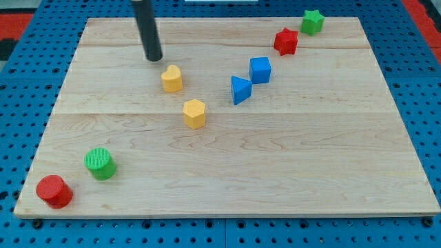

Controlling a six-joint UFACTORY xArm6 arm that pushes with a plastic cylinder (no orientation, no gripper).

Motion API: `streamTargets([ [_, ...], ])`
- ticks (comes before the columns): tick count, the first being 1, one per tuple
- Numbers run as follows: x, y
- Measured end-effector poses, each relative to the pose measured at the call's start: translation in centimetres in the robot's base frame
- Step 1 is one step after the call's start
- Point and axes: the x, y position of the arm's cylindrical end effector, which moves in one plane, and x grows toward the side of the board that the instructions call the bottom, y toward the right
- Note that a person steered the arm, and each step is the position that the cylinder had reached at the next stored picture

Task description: Move the yellow heart diagonally in between the yellow hexagon and green circle

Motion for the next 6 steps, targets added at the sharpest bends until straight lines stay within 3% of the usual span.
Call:
streamTargets([
  [1, 2.9, 2.5],
  [3, 11.4, 0.9],
  [4, 11.3, 1.7],
  [5, 14.3, 3.1],
  [6, 20.3, 3.1],
])
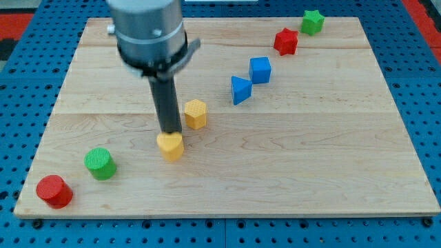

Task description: Move the yellow heart diagonally in between the yellow hexagon and green circle

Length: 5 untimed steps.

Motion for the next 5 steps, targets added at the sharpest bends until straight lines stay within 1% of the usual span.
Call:
streamTargets([
  [1, -0.8, 0.2],
  [2, 0.6, 7.8],
  [3, 7.9, 9.2],
  [4, 7.0, 3.9],
  [5, 4.2, 0.4],
])
